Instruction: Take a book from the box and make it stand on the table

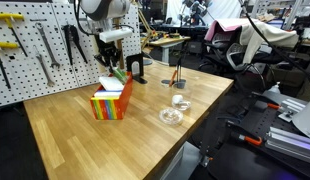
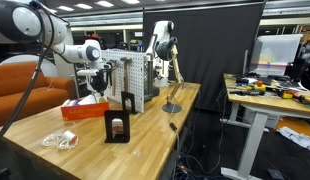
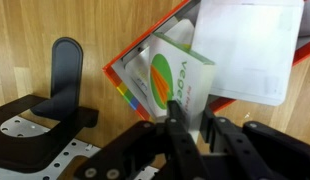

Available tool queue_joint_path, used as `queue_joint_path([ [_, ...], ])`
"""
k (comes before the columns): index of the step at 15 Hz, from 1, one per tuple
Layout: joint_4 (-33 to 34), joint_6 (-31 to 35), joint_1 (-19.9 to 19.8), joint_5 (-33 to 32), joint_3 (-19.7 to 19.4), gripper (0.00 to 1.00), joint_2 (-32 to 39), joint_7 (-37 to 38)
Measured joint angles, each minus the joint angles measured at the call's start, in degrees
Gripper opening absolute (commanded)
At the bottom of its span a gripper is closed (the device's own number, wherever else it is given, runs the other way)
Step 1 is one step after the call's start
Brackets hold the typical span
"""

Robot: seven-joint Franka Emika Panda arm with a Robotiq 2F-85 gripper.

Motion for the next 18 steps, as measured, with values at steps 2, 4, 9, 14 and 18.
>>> queue_joint_path([
  [2, 0.40, -0.18, -0.02, 0.00, -0.47, 0.00, -0.13, 0.33],
  [4, 0.92, -0.01, -0.07, 0.00, -1.01, 0.04, -0.17, 0.76],
  [9, 1.53, 0.45, -0.43, 0.07, -1.61, 0.04, -1.70, 3.34],
  [14, -1.34, 2.45, -1.58, 0.15, -2.61, 0.04, -5.71, 7.37],
  [18, -10.88, 5.78, -2.49, 0.24, -3.23, 0.04, -12.00, 12.47],
])
